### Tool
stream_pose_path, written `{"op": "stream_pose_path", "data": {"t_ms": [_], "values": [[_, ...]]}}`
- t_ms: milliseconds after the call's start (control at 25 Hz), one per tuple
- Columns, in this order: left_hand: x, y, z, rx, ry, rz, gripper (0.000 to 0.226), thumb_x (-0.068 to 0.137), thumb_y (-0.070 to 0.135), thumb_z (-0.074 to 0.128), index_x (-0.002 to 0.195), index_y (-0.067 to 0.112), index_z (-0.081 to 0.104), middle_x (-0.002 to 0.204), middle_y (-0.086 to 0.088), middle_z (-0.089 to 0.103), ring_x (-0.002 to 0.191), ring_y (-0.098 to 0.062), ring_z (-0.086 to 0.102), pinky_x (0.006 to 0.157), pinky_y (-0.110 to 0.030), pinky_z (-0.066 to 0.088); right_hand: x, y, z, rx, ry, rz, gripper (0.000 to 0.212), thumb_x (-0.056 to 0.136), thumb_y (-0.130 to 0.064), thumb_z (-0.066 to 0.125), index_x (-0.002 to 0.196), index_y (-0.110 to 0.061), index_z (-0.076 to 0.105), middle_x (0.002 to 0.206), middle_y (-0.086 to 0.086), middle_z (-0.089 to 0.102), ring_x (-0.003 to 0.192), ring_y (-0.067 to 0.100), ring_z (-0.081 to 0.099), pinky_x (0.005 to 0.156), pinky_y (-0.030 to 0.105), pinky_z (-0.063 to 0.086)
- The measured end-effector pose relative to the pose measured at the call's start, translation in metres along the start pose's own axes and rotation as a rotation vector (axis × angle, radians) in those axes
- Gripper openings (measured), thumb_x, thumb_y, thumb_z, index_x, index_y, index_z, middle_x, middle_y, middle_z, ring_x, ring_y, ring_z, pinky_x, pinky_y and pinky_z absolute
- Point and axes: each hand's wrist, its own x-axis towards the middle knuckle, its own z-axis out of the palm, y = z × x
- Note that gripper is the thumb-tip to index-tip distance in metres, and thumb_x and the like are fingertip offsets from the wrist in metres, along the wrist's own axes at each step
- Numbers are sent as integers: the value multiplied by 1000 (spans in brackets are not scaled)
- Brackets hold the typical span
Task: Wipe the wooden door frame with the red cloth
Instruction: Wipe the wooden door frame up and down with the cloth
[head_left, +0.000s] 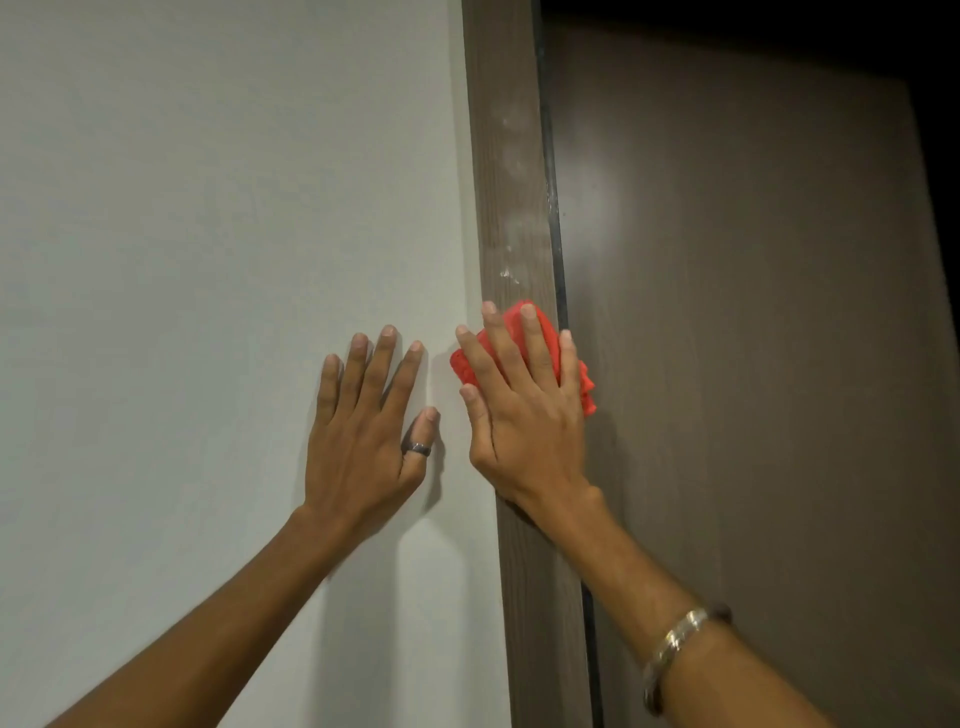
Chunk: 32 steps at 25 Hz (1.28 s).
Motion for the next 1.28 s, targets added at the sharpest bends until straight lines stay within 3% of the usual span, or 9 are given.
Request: {"op": "stream_pose_path", "data": {"t_ms": [160,280,600,760,1040,1280], "values": [[-6,1,-2,-1,-8,-28,71,105,49,31,167,16,24,176,-10,10,164,-31,5,132,-58,13,-71,-22,2,-43,-9,113,60,109,-51,25,166,-32,23,176,-3,16,165,27,9,130,65,18],[-3,5,-6,5,-39,-48,71,105,49,28,167,16,21,176,-11,9,163,-32,5,131,-59,13,-84,-21,-3,-64,-88,88,61,108,-51,26,165,-31,28,176,-2,19,165,27,12,128,64,22],[85,0,-9,-15,-52,-50,72,105,52,25,169,21,10,177,-7,-3,163,-26,-8,134,-51,-1,153,12,-7,-31,-93,-48,58,108,-47,30,164,-31,29,176,-1,20,165,28,9,133,58,11],[138,-8,-16,-22,-52,-104,74,102,54,17,169,23,3,176,-4,-11,162,-23,-16,133,-47,-8,216,22,-11,-47,-108,-71,56,111,-47,31,165,-32,26,176,-2,16,165,27,5,133,57,8],[160,-12,-10,30,-35,-145,77,102,58,11,169,24,-3,176,-4,-14,162,-25,-16,133,-47,-9,154,4,5,-52,8,71,64,107,-51,25,167,-30,21,177,0,15,165,30,8,131,57,7],[203,-10,-18,-14,-57,-133,84,96,62,8,169,22,-3,176,-6,-14,162,-27,-16,132,-47,-11,159,3,2,-55,-39,83,61,109,-50,30,166,-30,21,177,-1,15,165,29,6,131,60,8]]}}
